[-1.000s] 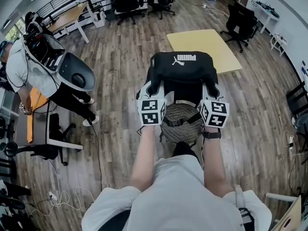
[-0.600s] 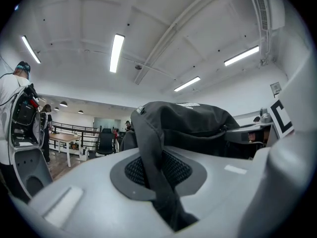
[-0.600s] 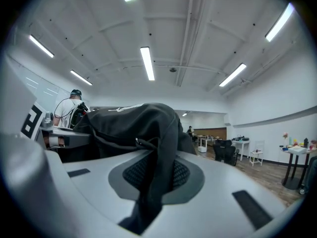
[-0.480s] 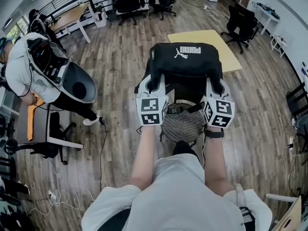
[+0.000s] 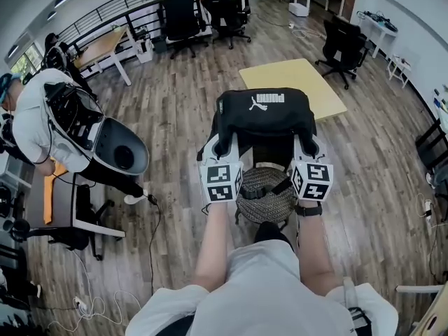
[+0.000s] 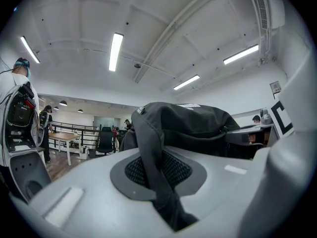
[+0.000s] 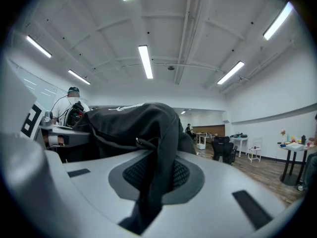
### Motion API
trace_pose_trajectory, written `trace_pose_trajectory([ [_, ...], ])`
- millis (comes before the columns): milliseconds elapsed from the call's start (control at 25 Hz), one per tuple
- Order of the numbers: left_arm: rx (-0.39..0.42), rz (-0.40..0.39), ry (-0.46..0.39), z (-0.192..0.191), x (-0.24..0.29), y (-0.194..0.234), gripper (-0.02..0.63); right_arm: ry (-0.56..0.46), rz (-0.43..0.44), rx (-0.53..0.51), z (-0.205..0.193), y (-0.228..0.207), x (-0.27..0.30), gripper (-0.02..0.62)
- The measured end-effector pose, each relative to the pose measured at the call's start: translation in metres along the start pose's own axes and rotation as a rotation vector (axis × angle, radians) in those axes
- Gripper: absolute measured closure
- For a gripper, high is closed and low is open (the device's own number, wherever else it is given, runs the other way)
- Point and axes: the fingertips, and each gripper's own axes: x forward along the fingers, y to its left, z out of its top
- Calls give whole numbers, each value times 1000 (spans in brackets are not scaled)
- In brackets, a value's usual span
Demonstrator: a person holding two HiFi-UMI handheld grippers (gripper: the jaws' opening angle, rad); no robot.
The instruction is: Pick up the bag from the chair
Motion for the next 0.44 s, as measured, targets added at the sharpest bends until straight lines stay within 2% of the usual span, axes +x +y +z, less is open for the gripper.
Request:
trace_pose_trajectory([
  [440,-3,-30,13,-12,-6,-22,554,10,-15,16,-15,-13,-19,543],
])
